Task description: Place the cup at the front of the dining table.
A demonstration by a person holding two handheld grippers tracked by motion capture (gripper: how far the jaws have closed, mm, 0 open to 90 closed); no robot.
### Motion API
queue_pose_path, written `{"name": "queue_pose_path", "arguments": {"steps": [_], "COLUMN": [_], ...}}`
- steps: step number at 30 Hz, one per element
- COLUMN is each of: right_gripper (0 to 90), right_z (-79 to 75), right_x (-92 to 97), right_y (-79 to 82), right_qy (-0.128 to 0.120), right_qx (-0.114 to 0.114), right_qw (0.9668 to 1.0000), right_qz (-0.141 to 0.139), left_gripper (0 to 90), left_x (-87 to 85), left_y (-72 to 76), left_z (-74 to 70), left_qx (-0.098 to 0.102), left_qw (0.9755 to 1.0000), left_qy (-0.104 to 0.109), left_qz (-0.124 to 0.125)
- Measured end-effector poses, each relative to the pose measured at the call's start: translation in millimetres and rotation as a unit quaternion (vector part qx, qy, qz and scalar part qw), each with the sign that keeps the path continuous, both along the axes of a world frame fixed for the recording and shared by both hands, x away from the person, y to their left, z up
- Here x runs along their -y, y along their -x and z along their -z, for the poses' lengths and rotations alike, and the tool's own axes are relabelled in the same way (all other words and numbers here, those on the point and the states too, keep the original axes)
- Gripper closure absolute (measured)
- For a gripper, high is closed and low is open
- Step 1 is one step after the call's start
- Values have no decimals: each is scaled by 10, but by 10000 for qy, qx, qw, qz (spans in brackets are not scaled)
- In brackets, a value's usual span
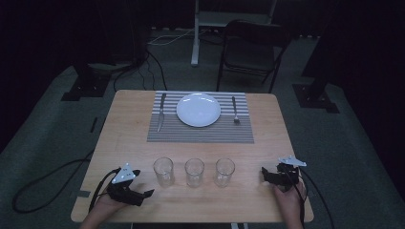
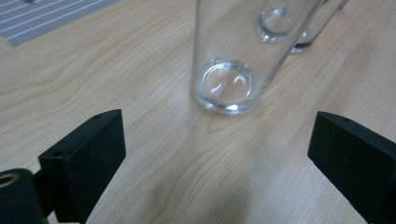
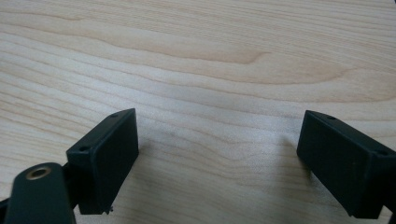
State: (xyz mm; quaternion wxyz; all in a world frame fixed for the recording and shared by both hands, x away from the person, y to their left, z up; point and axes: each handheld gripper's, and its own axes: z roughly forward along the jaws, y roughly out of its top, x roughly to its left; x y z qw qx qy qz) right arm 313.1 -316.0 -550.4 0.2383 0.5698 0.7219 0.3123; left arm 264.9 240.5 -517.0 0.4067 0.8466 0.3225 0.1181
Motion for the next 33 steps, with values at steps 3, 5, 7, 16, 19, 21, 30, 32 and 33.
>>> {"name": "queue_pose_path", "arguments": {"steps": [3,5,7,16,19,21,30,32,33], "right_gripper": [124,124,124,127,127,127,127,127,127], "right_z": [0,0,0,0,0,0,0,0,0], "right_x": [0,1,0,2,3,3,3,3,3], "right_y": [0,0,0,2,2,2,2,2,2], "right_qy": [-3,0,-4,-5,-5,-5,-5,-3,-6], "right_qx": [-1,2,-1,-1,0,-1,0,-1,-1], "right_qw": [10000,10000,10000,10000,10000,10000,10000,10000,10000], "right_qz": [2,-2,3,4,4,4,5,3,5], "left_gripper": [48,48,48,49,49,49,64,133,133], "left_x": [69,123,170,297,341,368,447,447,448], "left_y": [-22,-39,-56,-109,-114,-131,-172,-167,-167], "left_z": [-1,7,10,7,-1,-6,-47,-44,-46], "left_qx": [-4,-14,9,166,204,224,492,559,568], "left_qw": [10000,9999,9999,9997,9996,9995,9979,9974,9973], "left_qy": [-24,-2,-1,153,169,207,422,461,470], "left_qz": [70,127,140,73,87,94,22,43,38]}}
